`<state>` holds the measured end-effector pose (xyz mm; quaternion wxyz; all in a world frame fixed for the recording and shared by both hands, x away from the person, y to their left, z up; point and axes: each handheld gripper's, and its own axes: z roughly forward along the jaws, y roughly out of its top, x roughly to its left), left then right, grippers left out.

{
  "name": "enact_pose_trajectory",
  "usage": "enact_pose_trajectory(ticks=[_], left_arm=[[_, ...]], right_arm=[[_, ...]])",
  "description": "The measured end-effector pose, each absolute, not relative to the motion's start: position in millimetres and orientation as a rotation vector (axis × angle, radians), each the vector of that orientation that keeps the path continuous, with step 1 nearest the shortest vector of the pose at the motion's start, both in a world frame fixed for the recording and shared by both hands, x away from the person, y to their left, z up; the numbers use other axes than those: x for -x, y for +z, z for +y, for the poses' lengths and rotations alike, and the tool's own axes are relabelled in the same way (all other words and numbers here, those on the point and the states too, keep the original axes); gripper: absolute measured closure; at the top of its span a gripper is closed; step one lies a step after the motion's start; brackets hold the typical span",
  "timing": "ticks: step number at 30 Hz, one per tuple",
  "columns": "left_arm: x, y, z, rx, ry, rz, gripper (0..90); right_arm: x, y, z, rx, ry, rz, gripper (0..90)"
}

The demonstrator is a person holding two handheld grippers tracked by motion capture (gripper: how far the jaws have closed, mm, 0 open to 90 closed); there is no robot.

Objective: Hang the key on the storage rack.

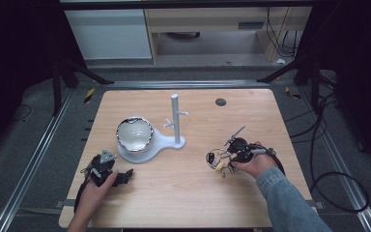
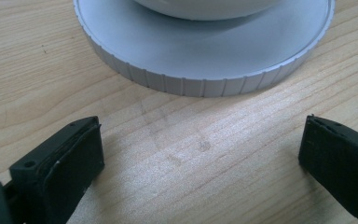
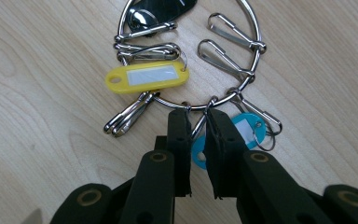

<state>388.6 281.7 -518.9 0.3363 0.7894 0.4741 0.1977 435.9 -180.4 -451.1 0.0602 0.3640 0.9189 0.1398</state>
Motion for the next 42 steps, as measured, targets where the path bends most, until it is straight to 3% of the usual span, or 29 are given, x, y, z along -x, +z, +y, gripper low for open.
enact_pose_trajectory(ticks=[28,42], left_arm=[[-388.8,-518.9,281.6,-2.058,0.515,1.236,0.0],[-388.8,-518.9,281.6,-2.058,0.515,1.237,0.0]], right_arm=[[-449.0,-462.6,-177.8,-1.083,0.311,2.831,88.6],[-448.1,-391.7,-172.4,-0.949,0.453,2.819,88.9]])
